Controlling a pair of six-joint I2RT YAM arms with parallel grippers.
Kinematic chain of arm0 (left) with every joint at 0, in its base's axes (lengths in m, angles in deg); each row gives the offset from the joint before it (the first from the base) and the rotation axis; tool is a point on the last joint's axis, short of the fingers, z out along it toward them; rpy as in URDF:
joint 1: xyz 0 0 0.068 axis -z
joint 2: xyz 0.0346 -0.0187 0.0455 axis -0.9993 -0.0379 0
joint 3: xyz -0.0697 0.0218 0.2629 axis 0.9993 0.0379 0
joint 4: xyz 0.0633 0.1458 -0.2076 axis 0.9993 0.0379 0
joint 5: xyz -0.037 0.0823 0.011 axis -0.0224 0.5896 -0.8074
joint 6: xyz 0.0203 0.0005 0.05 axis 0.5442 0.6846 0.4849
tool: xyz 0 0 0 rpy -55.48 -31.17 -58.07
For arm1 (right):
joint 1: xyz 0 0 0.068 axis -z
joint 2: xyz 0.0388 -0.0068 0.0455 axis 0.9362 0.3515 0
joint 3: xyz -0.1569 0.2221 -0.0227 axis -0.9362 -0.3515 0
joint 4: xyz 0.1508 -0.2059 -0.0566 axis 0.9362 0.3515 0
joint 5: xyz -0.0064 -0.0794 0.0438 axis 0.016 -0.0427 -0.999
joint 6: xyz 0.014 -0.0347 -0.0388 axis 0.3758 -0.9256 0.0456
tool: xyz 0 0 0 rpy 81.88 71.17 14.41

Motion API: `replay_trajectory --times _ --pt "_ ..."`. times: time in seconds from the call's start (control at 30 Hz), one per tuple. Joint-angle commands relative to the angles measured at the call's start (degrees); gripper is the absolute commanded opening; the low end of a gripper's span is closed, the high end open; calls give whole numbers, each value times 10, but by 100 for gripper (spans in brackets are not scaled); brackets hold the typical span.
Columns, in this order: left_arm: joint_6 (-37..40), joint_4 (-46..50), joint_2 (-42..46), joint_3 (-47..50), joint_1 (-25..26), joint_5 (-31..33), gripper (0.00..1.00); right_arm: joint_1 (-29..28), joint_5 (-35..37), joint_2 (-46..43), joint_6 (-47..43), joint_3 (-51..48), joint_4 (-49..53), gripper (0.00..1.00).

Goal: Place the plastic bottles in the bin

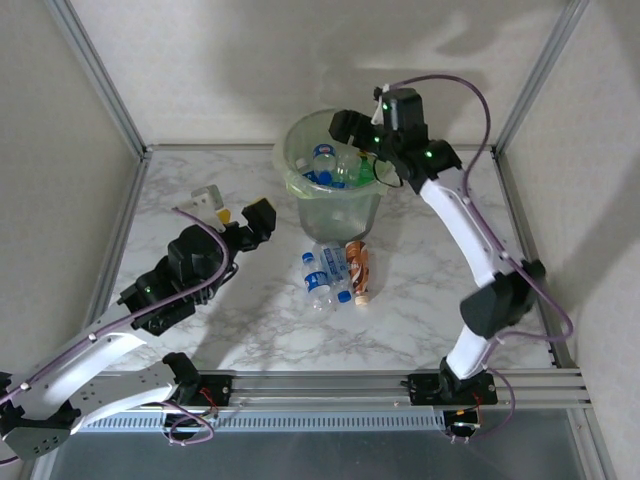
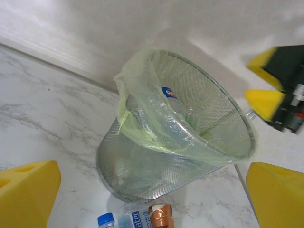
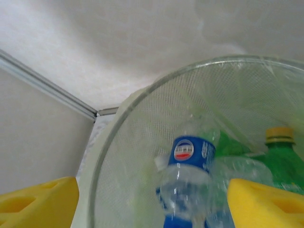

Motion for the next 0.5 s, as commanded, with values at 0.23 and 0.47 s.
replay_trajectory --times 0.23,0.47 --pt "-75 -39 -14 58 -36 -90 100 -104 153 -259 -41 -302 12 81" --pt "-112 -49 -16 84 -67 -137 100 -138 170 -325 32 -465 36 84"
